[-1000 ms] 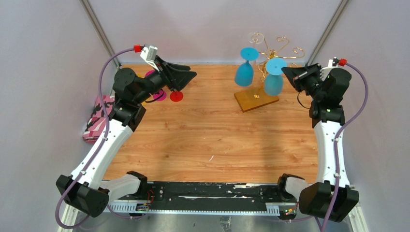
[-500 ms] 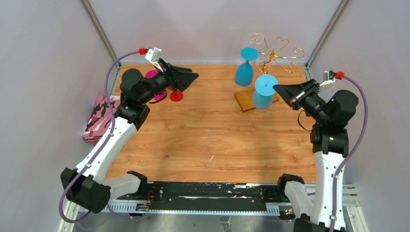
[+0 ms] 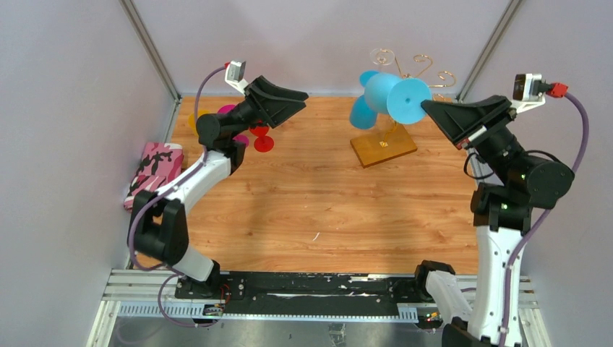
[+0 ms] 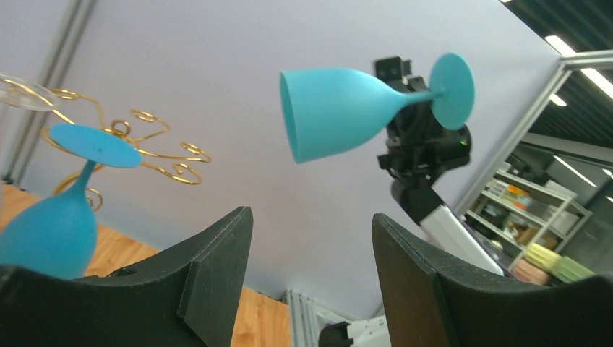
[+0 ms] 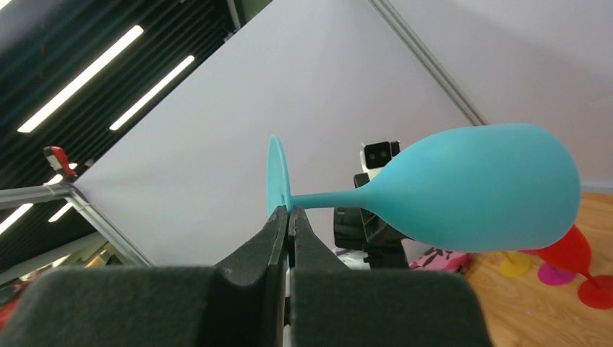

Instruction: Take the wine glass off the wine glass rack

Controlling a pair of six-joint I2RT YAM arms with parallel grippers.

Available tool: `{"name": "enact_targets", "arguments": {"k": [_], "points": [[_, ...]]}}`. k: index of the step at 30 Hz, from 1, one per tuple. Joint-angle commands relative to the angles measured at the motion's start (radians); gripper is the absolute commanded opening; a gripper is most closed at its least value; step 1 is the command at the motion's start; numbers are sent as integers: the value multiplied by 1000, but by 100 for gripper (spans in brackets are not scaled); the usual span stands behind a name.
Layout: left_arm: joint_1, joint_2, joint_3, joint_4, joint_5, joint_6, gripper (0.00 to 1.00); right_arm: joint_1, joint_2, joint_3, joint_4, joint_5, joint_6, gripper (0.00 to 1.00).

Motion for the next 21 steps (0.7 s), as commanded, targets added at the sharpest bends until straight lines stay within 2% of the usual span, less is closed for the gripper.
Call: {"name": "enact_targets", "arguments": {"k": [1,5,8,13,21], "points": [[-1,20,51,249,75,-119,68,121,84,15,249,52,98,0],[-3,39,89,249,74,-132,68,336,153,38,181,94,-42,0],[-1,45,100,249,74,-143,68,436,204,44,184,116,-91,0],[0,34,76,249,87,-142,68,463,227,39,206,138,-111,0],[40,13,14,248,82,-127,67,463,120,126,-98,168,-338,0]]}}
